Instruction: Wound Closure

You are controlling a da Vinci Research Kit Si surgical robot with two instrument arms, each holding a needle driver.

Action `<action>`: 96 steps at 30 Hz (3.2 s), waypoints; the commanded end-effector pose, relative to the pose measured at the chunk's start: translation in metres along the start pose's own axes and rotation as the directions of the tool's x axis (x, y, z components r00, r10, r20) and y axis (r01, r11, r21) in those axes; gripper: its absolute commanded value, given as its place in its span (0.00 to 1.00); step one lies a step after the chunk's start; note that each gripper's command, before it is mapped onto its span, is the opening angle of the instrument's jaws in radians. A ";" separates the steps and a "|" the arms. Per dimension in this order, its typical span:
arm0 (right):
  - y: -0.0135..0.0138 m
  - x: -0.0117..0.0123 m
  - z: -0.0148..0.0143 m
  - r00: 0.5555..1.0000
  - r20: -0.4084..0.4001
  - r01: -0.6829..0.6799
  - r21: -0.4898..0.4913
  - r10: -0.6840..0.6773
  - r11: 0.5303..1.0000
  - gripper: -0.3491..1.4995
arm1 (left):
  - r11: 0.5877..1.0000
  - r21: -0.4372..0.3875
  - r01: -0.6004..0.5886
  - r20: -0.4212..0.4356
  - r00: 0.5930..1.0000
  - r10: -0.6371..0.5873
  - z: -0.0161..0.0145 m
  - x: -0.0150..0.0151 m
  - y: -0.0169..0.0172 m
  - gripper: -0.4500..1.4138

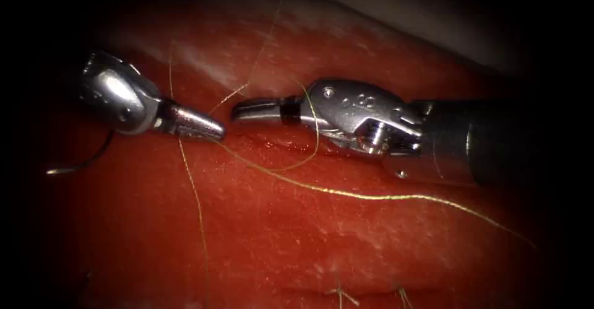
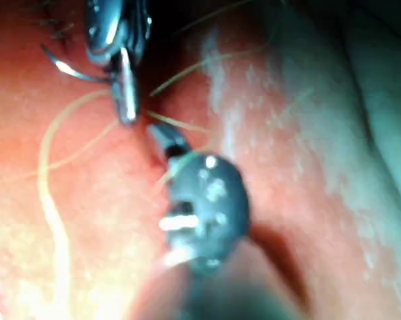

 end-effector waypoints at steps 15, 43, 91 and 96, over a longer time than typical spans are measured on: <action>0.0004 0.0001 0.0038 0.999 -0.044 -0.014 -0.161 0.007 0.987 0.59 | 0.999 -0.045 0.009 -0.050 0.999 -0.011 0.0022 0.0049 0.0005 0.05; -0.0022 -0.0024 0.0054 0.996 0.093 0.020 -0.016 -0.018 1.000 0.54 | 0.998 -0.033 0.055 -0.206 0.977 -0.060 0.0004 -0.0005 -0.0089 0.05; -0.0006 -0.0007 0.0020 0.926 -0.284 -0.204 0.174 0.248 0.963 0.38 | 0.995 -0.094 -0.018 -0.259 0.966 -0.007 0.0002 -0.0069 -0.0030 0.05; -0.0004 -0.0004 0.0016 0.911 -0.321 -0.214 0.168 0.259 0.962 0.38 | 0.995 -0.097 -0.023 -0.248 0.969 -0.001 0.0001 -0.0071 -0.0023 0.05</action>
